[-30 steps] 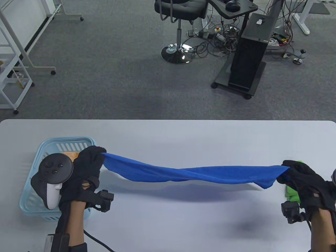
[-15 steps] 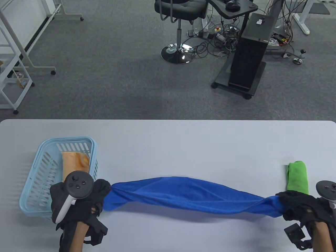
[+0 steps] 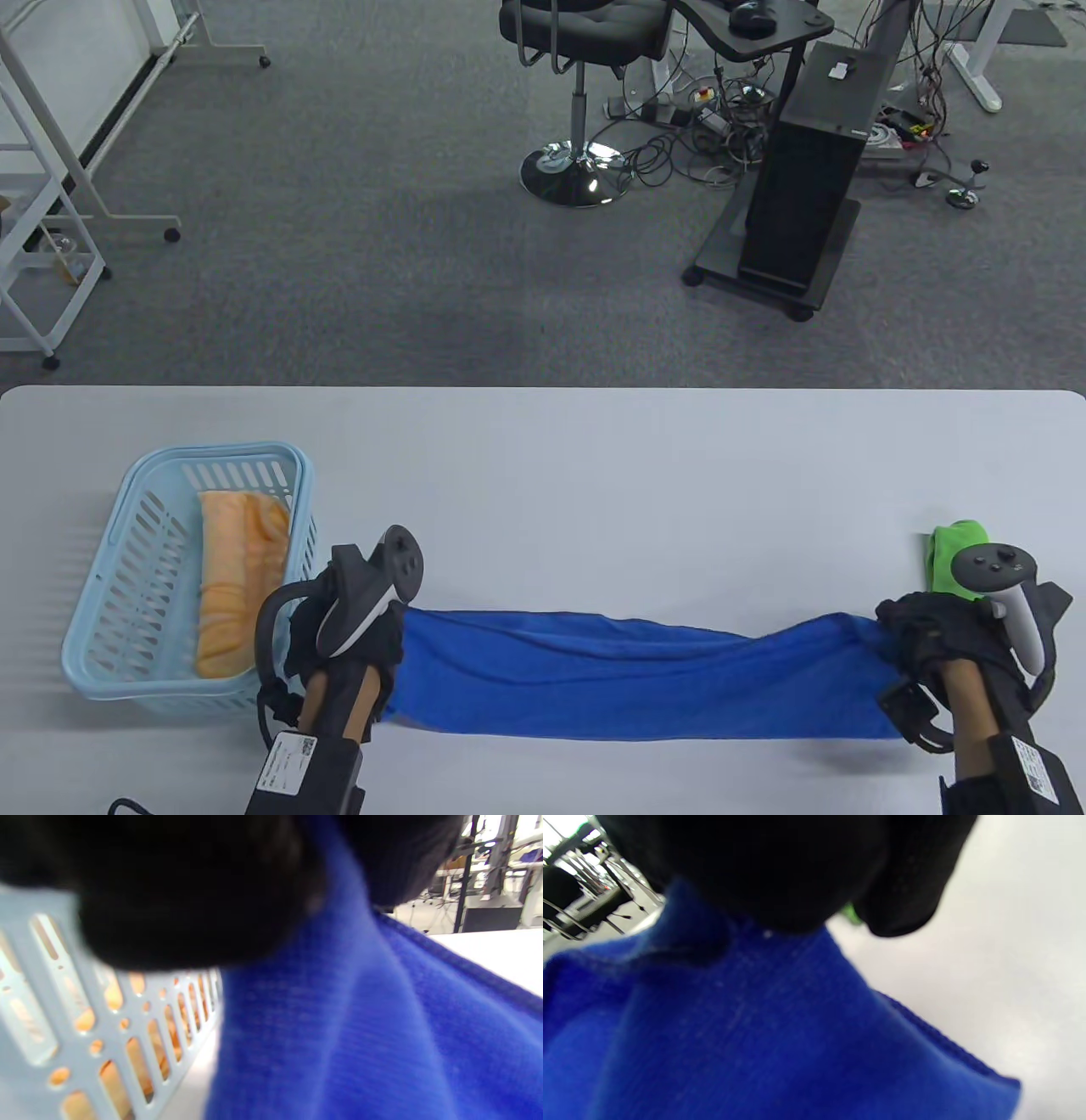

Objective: Roll rectangular towel into towel roll

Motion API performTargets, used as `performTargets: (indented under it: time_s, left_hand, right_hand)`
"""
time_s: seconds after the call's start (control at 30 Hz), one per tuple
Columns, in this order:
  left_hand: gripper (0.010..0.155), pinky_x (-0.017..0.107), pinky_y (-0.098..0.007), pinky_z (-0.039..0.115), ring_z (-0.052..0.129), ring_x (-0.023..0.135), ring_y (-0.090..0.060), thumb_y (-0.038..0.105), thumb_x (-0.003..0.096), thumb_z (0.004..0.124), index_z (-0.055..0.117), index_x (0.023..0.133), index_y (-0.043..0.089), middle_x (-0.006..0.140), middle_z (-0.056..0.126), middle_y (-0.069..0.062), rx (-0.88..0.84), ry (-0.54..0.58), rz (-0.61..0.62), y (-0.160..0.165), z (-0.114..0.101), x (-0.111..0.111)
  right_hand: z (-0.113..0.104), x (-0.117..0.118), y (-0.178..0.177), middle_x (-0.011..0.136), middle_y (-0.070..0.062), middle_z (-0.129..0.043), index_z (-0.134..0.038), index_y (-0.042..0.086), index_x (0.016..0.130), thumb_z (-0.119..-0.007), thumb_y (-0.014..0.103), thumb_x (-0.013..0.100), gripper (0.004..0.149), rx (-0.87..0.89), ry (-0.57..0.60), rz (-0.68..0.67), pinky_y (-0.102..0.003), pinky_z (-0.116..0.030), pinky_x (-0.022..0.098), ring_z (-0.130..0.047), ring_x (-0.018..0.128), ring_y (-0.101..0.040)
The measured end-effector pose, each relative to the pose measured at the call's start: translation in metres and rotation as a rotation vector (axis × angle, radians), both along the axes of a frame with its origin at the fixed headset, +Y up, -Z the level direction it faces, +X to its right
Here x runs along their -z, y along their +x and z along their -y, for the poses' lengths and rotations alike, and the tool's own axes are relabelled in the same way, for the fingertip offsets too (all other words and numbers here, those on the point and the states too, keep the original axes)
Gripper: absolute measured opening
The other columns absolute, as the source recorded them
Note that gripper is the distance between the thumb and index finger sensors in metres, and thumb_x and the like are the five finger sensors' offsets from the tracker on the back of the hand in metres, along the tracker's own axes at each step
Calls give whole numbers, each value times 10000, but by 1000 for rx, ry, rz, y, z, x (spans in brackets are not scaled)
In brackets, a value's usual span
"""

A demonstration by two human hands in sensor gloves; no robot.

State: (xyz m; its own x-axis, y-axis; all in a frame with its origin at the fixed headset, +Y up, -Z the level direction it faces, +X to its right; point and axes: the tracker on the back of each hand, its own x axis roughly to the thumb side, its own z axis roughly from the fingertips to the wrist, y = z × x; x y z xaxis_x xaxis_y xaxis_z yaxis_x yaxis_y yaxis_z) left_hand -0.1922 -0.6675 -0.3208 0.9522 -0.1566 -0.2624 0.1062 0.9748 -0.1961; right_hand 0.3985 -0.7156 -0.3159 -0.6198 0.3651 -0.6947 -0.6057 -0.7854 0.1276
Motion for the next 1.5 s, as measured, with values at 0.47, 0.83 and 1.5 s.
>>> performTargets:
  time_s: [0.47, 0.83, 1.5]
  left_hand:
    - [721, 236, -423, 909, 1115, 293, -168, 630, 386, 735, 771, 1001, 256, 904, 922, -175, -62, -11, -60, 8, -15, 11]
    - [672, 511, -568, 787, 962, 757, -385, 598, 407, 734, 778, 1003, 290, 988, 849, -173, -166, 123, 114, 51, -31, -28]
    - [628, 548, -557, 744, 904, 697, -314, 610, 319, 852, 891, 864, 301, 809, 906, -69, -294, -60, 499, 160, 93, -72]
  right_hand:
    - [-30, -14, 8, 746, -161, -912, -813, 75, 885, -721, 539, 350, 714, -218, 43, 36, -499, -798, 480, -1045, 362, -220]
    - [-43, -9, -68, 843, -149, -834, -778, 128, 924, -750, 515, 352, 691, -189, 161, -193, -550, -706, 577, -977, 598, -279]
    - [43, 25, -263, 1017, -42, -570, -761, 265, 926, -824, 397, 319, 625, -233, 191, -759, -593, -448, 714, -623, 901, -315]
